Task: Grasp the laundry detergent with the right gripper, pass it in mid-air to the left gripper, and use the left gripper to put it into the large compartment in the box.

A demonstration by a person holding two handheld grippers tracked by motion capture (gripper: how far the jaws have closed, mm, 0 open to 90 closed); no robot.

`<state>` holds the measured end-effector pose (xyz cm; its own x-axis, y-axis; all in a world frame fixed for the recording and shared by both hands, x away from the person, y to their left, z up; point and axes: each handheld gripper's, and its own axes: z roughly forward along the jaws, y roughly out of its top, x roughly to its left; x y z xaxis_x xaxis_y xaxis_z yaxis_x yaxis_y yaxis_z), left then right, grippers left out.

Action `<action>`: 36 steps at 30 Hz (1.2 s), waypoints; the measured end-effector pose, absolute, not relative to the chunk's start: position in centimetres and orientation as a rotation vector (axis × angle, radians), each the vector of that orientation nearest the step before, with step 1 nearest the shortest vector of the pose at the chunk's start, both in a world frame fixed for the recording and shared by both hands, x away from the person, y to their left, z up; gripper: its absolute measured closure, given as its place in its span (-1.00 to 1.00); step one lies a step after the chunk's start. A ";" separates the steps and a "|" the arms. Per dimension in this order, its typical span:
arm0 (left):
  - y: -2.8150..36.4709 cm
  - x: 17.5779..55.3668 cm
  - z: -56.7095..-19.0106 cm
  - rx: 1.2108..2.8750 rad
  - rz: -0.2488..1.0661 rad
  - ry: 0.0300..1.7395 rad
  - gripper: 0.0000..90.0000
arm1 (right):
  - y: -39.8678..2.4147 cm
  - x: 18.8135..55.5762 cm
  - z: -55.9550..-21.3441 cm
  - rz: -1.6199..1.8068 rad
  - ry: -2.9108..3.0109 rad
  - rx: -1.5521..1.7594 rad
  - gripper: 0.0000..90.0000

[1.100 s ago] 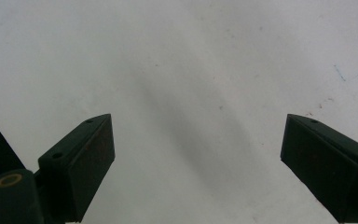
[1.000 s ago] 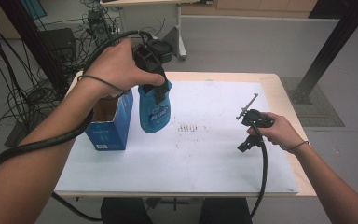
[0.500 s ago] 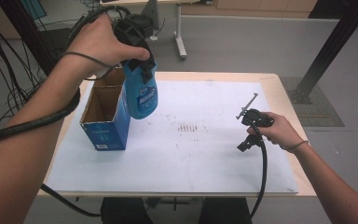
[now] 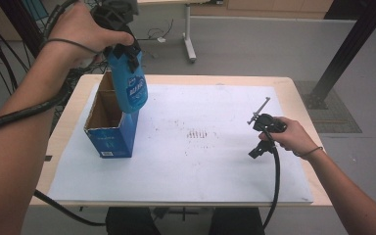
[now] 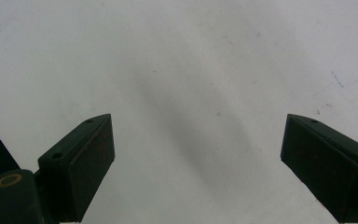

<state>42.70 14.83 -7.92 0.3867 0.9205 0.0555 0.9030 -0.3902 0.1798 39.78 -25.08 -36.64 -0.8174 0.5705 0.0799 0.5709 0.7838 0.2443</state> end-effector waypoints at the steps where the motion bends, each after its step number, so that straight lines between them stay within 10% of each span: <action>1: 15.2 42.8 -7.9 2.501 0.223 1.680 -0.17 | -25.1 39.8 -36.6 -0.407 -2.968 -0.947 -0.78; 36: 21.6 45.5 -11.1 2.233 0.277 2.016 -0.17 | -24.3 40.1 -36.7 -0.424 -2.972 -0.925 -0.78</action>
<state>45.51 21.59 -11.13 0.0962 0.9938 0.0552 0.9718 -0.1058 0.2107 40.11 -24.35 -36.73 -0.8264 0.5574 0.0800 0.5575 0.7899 0.2555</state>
